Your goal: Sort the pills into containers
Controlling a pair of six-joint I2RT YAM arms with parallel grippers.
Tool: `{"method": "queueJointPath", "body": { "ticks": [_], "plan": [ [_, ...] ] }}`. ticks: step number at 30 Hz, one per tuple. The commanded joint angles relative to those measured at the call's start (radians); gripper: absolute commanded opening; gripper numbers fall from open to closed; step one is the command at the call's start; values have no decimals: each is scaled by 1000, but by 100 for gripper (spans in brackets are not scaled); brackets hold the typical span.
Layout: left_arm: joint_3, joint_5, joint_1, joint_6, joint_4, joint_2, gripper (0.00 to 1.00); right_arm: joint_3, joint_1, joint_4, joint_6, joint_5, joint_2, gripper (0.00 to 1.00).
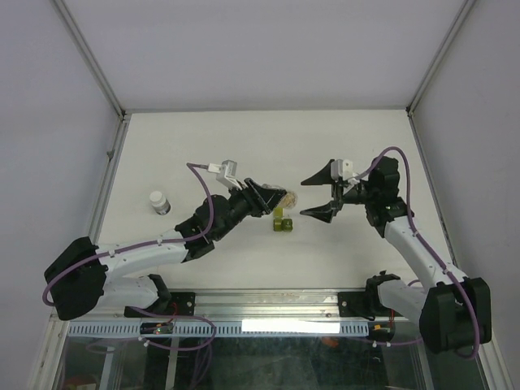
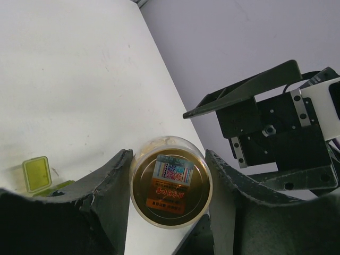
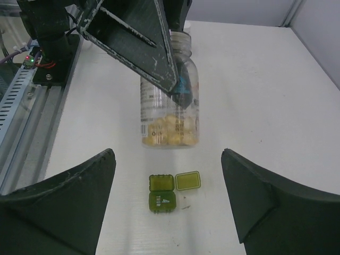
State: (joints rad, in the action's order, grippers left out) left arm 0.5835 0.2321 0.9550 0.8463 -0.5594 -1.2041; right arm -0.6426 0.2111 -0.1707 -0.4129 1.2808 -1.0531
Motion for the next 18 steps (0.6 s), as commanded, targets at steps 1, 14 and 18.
{"method": "queueJointPath", "body": {
  "ticks": [1, 14, 18],
  "plan": [
    [83, 107, 48, 51, -4, -34, 0, 0, 26, -46, -36, -4, 18, 84],
    [176, 111, 115, 99, 12, -120, 0, -2, 135, -5, -106, -154, -13, 83],
    [183, 109, 123, 109, 12, -131, 0, -4, 152, -10, -101, -182, -19, 76]
  ]
}}
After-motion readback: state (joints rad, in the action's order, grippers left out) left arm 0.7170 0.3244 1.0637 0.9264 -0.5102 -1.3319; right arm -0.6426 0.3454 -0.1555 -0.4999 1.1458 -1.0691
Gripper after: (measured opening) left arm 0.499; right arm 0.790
